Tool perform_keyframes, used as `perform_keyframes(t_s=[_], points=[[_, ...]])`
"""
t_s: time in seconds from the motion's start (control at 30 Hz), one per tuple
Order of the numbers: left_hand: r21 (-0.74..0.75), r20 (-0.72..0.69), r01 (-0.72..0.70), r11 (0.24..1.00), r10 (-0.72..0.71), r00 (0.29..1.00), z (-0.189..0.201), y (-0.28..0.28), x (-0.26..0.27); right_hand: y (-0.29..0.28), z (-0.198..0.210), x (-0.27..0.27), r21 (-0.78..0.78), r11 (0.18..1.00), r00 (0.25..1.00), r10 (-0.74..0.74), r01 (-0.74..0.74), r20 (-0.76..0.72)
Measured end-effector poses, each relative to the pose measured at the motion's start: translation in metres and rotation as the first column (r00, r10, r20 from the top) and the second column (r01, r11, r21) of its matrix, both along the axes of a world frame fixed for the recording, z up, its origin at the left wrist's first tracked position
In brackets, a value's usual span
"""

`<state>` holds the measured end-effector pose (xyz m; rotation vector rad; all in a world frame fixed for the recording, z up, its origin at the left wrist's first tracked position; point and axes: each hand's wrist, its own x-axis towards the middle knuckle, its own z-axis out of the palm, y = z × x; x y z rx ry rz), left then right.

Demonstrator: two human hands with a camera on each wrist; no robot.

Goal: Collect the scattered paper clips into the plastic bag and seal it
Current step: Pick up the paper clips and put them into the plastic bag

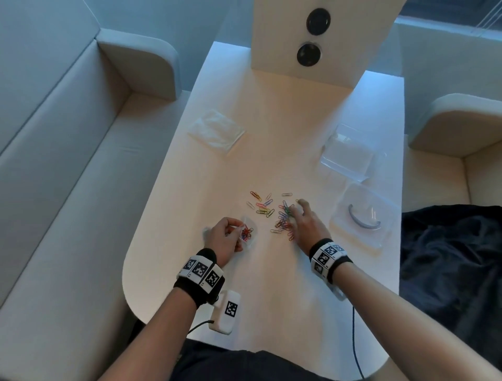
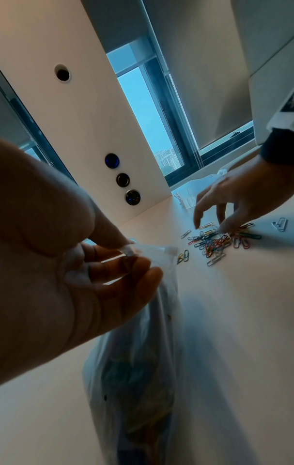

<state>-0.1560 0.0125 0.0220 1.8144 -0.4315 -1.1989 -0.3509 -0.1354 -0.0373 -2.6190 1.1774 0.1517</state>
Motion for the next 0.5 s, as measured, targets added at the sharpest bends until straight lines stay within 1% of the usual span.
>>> perform_keyframes(t_s=[0.03, 0.07, 0.1, 0.17, 0.2, 0.27, 0.33, 0.4, 0.43, 0.47, 0.5], points=[[0.005, 0.003, 0.009, 1.0, -0.009, 1.0, -0.001, -0.001, -0.001, 0.003, 0.002, 0.005, 0.031, 0.998, 0.998, -0.057, 0.057, 0.002], [0.008, 0.008, 0.015, 1.0, -0.015, 1.0, -0.001, -0.001, -0.002, 0.007, 0.003, 0.01, 0.06, 0.995, 0.997, -0.081, 0.082, -0.014], [0.011, 0.014, 0.019, 1.0, -0.019, 1.0, -0.002, -0.002, -0.002, 0.011, 0.003, 0.016, 0.061, 0.995, 0.996, -0.069, 0.073, -0.056], [0.015, 0.021, 0.022, 1.0, -0.022, 1.0, -0.002, -0.004, -0.002, 0.019, 0.006, 0.025, 0.011, 1.0, 0.987, -0.021, 0.023, -0.161], [0.015, 0.017, 0.023, 1.0, -0.023, 1.0, -0.001, -0.005, -0.002, 0.022, 0.006, 0.028, 0.004, 1.0, 0.984, -0.024, 0.025, -0.174], [0.013, 0.012, 0.025, 1.0, -0.025, 1.0, 0.001, -0.008, 0.0, 0.029, 0.008, 0.031, -0.007, 1.0, 0.992, -0.024, 0.023, -0.128], [0.013, 0.008, 0.03, 0.999, -0.03, 1.0, 0.002, -0.009, 0.001, 0.032, 0.009, 0.031, -0.023, 0.999, 0.998, 0.039, -0.04, -0.055], [0.009, 0.004, 0.029, 1.0, -0.029, 1.0, 0.002, -0.011, 0.001, 0.025, 0.008, 0.028, -0.021, 0.996, 0.995, 0.091, -0.091, -0.031], [0.009, 0.003, 0.03, 1.0, -0.03, 1.0, 0.003, -0.011, 0.0, 0.02, 0.008, 0.026, 0.007, 0.997, 0.996, 0.083, -0.083, -0.02], [0.01, 0.0, 0.029, 1.0, -0.029, 1.0, 0.003, -0.012, -0.001, 0.014, 0.008, 0.024, 0.046, 0.998, 0.999, 0.03, -0.031, 0.029], [0.009, -0.003, 0.028, 1.0, -0.028, 1.0, 0.004, -0.013, -0.002, 0.008, 0.009, 0.02, 0.114, 0.991, 0.99, -0.086, 0.073, 0.11]])
